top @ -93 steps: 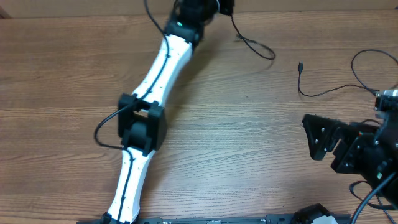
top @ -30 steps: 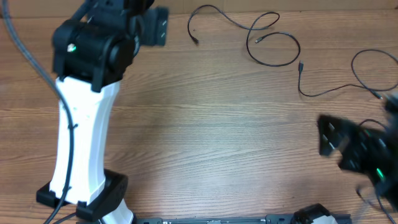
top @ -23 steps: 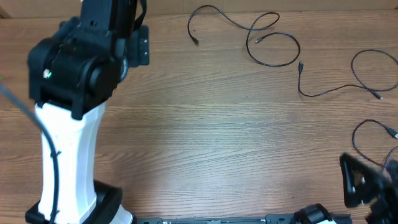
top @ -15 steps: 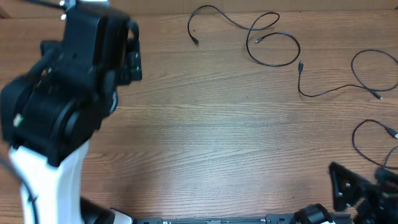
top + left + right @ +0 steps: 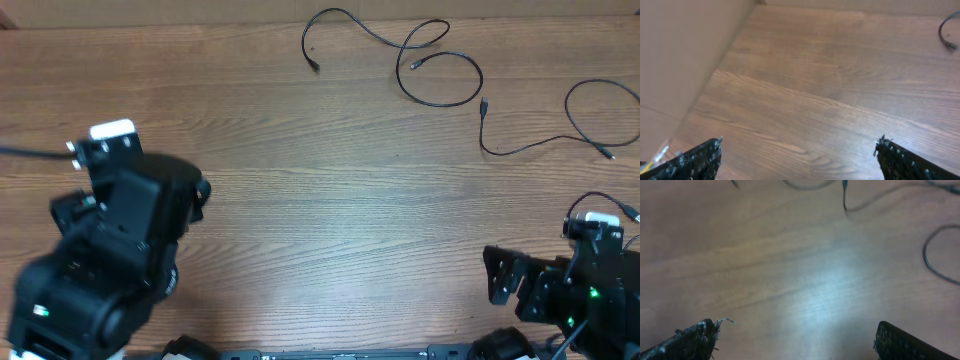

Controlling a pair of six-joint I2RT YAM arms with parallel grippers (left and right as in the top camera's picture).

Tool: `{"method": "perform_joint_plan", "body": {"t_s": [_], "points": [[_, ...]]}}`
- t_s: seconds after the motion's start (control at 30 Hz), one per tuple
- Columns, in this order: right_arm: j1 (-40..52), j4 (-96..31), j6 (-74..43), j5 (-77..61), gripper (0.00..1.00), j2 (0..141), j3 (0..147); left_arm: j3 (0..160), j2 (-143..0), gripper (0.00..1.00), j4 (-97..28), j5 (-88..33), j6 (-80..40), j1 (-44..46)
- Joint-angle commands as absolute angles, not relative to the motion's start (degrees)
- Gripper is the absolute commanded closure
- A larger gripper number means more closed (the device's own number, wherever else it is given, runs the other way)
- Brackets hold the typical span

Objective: Untangle cables

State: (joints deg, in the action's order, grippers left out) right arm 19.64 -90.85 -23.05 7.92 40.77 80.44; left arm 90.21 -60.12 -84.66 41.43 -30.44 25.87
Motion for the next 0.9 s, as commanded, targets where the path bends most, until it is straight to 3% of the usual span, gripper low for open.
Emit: {"method": "perform_joint_plan", "body": {"t_s": [0.0, 0.13, 0.27, 0.47, 0.87], "points": [[19.9, -87.2, -22.4, 9.6, 0.0, 40.5, 80.6, 77.8, -52.0, 0.01, -79.8, 41.5, -33.4, 26.0], [19.9, -83.9, -22.5, 11.9, 0.0, 40.6, 80.6, 67.0, -45.2, 0.01, -71.3, 36.2, -31.2, 26.0], [19.9, -81.8, -22.4, 14.4, 0.0, 40.6, 80.6, 62.7, -41.8, 0.0, -60.5, 26.9, -17.2, 26.0], [19.9, -81.3, -18.7, 14.5, 0.0, 40.6, 80.6, 62.6, -42.2, 0.0, -54.3, 14.8, -2.6, 26.0], [19.9, -81.3, -18.6, 14.1, 0.0, 40.6, 80.6, 62.6, -43.1, 0.0, -54.0, 14.5, -2.3, 25.9]]}}
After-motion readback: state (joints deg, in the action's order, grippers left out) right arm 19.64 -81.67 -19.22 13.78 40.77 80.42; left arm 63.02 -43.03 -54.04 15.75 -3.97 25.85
